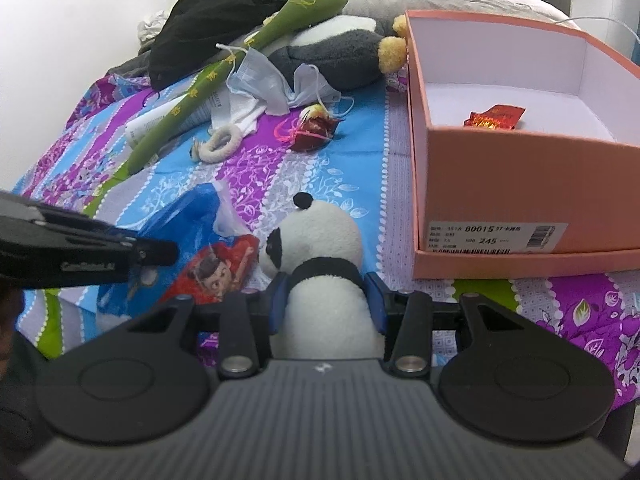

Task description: Organize soft objects

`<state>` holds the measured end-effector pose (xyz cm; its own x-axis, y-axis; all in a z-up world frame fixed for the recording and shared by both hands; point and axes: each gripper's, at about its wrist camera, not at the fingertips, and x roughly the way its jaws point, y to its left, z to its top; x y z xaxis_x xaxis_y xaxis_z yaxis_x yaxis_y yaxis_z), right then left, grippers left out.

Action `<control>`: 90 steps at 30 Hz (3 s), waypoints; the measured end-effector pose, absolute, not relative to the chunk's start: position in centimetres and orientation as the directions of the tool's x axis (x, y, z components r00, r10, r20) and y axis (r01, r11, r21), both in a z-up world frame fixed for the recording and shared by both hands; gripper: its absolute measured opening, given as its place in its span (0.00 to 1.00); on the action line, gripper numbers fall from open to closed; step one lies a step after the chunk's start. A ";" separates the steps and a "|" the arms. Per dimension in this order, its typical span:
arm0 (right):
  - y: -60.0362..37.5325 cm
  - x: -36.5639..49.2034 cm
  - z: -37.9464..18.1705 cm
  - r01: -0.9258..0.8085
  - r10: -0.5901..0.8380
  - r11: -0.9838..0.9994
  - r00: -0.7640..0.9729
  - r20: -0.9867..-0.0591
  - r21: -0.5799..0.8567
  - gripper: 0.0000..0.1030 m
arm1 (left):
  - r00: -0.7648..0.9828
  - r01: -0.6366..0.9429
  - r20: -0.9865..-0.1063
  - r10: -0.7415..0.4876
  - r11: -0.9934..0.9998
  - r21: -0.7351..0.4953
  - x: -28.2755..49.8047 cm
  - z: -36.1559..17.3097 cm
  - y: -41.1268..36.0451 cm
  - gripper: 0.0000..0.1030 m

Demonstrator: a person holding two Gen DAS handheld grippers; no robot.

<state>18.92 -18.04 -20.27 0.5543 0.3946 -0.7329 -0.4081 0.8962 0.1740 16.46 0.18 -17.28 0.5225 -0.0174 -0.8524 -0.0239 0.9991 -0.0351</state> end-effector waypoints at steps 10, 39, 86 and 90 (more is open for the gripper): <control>-18.1 19.0 -16.0 -0.407 0.413 0.896 0.622 -0.665 0.176 0.43 | 0.628 -0.136 -0.778 -0.017 0.982 -0.132 16.3 -10.5 1.5 0.09; -25.5 25.9 1.6 -0.240 0.243 0.969 0.906 -0.346 0.052 0.43 | 0.700 0.082 -0.644 -0.309 0.930 -0.357 31.1 2.9 -6.6 0.09; -32.8 31.4 -8.5 -0.062 0.112 0.993 0.771 -0.626 0.102 0.57 | 0.555 0.226 -0.782 -0.285 0.956 -0.188 39.1 -6.2 -15.2 0.47; -31.4 29.4 -7.1 -0.099 0.132 0.991 0.809 -0.572 0.089 0.57 | 0.621 0.226 -0.727 -0.294 0.955 -0.193 36.1 -4.1 -13.8 0.47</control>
